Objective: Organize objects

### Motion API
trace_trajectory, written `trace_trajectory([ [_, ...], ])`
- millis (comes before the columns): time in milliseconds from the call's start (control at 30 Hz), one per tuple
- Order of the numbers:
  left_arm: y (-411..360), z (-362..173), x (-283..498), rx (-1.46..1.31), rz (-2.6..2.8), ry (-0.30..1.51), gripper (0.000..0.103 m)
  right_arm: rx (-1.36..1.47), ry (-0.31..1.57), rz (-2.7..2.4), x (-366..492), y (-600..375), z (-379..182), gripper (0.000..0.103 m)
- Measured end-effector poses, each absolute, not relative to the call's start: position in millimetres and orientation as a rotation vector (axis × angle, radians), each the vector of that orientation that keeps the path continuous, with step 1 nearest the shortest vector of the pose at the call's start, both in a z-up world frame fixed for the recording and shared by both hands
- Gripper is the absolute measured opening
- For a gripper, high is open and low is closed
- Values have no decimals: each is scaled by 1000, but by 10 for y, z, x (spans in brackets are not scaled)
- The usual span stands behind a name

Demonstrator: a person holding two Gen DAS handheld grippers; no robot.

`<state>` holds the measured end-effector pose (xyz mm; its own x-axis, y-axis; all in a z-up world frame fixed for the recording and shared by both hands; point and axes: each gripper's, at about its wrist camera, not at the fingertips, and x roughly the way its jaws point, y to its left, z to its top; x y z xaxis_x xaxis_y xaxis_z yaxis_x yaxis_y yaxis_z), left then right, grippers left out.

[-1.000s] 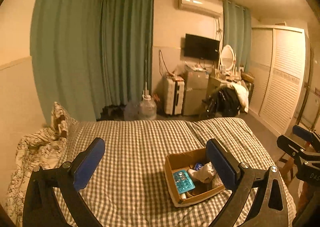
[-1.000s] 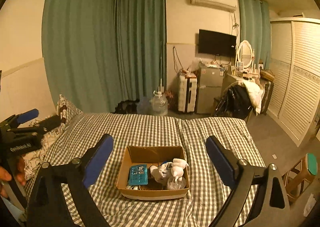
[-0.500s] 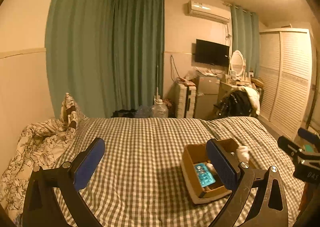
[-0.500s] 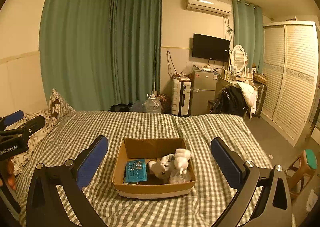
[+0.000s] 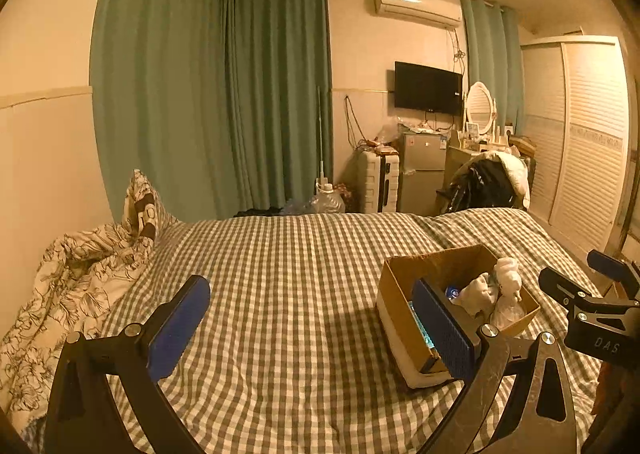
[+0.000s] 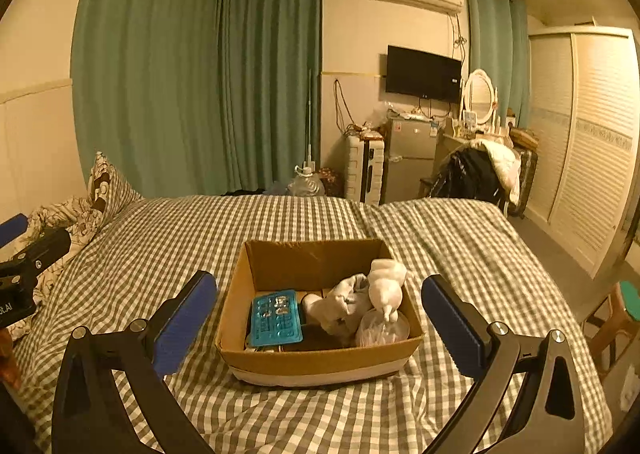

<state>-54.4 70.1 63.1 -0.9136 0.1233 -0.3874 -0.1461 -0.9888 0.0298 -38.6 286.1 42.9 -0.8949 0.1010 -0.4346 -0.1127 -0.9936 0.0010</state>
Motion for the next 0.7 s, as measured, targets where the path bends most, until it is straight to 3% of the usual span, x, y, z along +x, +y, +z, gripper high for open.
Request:
trace_trajectory([
  [700,767,489,-510,-667,2928,111,103,-673,6,2969,-383,2787,339,103],
])
